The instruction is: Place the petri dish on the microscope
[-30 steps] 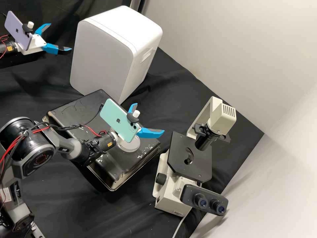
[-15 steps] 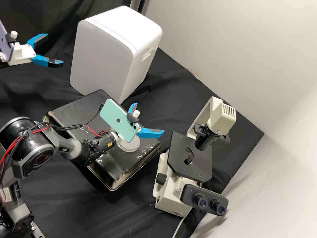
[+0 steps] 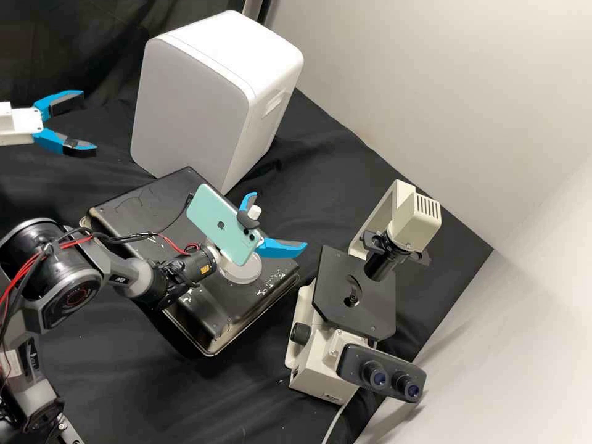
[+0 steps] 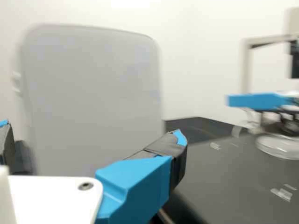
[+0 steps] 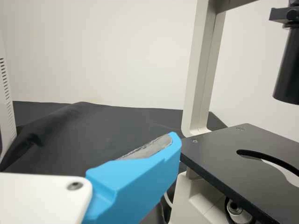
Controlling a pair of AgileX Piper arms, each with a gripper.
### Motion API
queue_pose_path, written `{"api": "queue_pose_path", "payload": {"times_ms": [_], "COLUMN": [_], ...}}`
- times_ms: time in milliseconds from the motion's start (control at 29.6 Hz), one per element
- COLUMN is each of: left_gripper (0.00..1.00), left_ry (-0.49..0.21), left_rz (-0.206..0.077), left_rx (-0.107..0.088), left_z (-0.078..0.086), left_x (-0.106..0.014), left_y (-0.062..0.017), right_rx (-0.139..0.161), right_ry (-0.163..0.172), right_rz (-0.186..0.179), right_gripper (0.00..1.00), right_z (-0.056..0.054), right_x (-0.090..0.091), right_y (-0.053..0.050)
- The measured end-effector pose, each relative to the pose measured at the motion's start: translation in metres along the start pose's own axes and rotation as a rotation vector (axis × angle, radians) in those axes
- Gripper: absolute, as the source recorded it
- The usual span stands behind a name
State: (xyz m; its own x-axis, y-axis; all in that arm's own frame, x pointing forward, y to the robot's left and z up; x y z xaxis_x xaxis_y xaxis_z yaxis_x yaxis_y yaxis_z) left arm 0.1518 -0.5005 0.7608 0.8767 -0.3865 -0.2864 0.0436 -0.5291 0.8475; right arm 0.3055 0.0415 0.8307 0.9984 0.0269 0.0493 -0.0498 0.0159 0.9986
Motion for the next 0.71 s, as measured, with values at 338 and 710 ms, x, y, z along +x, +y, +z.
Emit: {"api": "queue_pose_path", "payload": {"times_ms": [338, 710], "left_gripper": [1.0, 1.0], "left_ry": [-0.101, -0.05], "left_rz": [0.031, 0.066], "left_rx": [-0.004, -0.02], "left_z": [0.031, 0.031], "left_x": [-0.007, -0.012], "left_y": [0.0007, 0.0067], "right_rx": [0.0, 0.0], "right_ry": [0.0, 0.0], "right_rz": [0.0, 0.0], "right_gripper": [1.0, 1.0], "right_z": [0.0, 0.0], "right_x": [0.0, 0.0], "right_y": [0.0, 0.0]}}
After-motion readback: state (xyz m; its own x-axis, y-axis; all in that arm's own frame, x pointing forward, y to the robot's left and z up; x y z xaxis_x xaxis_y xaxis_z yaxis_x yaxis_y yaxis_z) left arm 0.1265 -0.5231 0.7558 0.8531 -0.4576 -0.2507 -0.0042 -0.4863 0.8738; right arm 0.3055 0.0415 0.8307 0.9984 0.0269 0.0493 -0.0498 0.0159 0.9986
